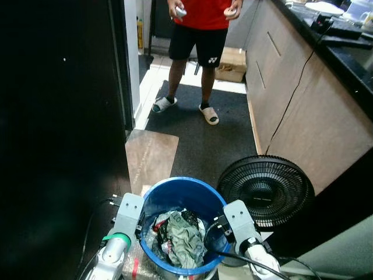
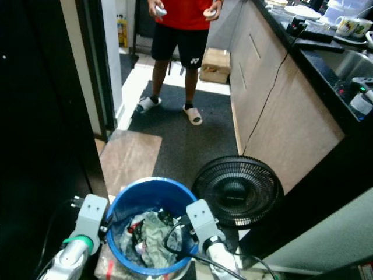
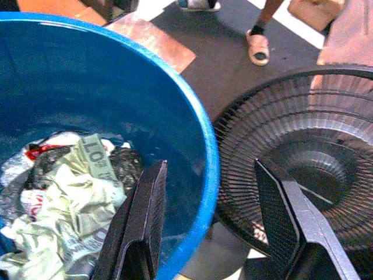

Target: Clothes washing

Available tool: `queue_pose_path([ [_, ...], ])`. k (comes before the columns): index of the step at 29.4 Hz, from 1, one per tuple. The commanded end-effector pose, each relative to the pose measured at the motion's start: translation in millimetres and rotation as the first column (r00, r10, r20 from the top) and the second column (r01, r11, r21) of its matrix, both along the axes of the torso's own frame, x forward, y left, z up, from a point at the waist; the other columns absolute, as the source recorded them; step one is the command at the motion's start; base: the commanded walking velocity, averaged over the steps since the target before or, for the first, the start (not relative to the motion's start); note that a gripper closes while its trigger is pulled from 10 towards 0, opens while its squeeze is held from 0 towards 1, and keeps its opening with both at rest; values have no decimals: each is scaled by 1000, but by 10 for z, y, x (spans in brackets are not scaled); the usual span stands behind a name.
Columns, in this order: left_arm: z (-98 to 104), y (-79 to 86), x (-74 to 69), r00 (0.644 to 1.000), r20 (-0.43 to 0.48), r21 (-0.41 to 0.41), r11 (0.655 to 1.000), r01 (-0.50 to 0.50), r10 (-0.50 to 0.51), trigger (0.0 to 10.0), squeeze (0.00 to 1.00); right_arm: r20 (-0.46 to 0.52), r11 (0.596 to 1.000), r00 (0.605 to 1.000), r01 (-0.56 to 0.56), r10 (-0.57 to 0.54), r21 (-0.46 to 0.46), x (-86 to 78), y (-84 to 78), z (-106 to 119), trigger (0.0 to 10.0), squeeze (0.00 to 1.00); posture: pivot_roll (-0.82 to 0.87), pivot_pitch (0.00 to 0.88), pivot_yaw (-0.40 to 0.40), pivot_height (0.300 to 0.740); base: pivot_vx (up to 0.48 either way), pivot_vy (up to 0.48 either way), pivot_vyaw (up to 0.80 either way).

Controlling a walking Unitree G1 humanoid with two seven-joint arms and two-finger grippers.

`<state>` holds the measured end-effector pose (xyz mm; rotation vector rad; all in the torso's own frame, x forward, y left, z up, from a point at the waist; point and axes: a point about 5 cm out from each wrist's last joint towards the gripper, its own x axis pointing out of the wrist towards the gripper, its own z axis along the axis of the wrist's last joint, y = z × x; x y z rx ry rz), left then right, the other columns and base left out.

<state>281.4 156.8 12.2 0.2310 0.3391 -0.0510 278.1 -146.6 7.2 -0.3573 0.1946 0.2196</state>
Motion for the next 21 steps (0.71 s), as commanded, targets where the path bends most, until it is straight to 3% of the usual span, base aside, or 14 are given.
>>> queue_pose_path([
  [1,-35,-23,-26,1000,-18,0,1000,6,-6,10000,0,-33,1000,999,20,-20,-9,-62,-63,-70,10000,0,86,40,-32,735,0,0,0],
  [12,-26,-32,-14,1000,-19,-1,1000,9,-9,10000,0,-19,1000,1000,15,-15,-5,-49,-53,-46,10000,0,85,40,-29,735,0,0,0],
  [18,240,-55,120,996,86,-45,999,11,-7,10000,0,116,990,991,48,-64,134,173,6,288,10000,0,86,42,-26,735,0,0,0],
  [21,487,-77,238,985,169,-94,996,2,14,10000,0,196,965,973,73,-125,254,355,32,590,10000,0,86,42,-25,735,0,0,0],
])
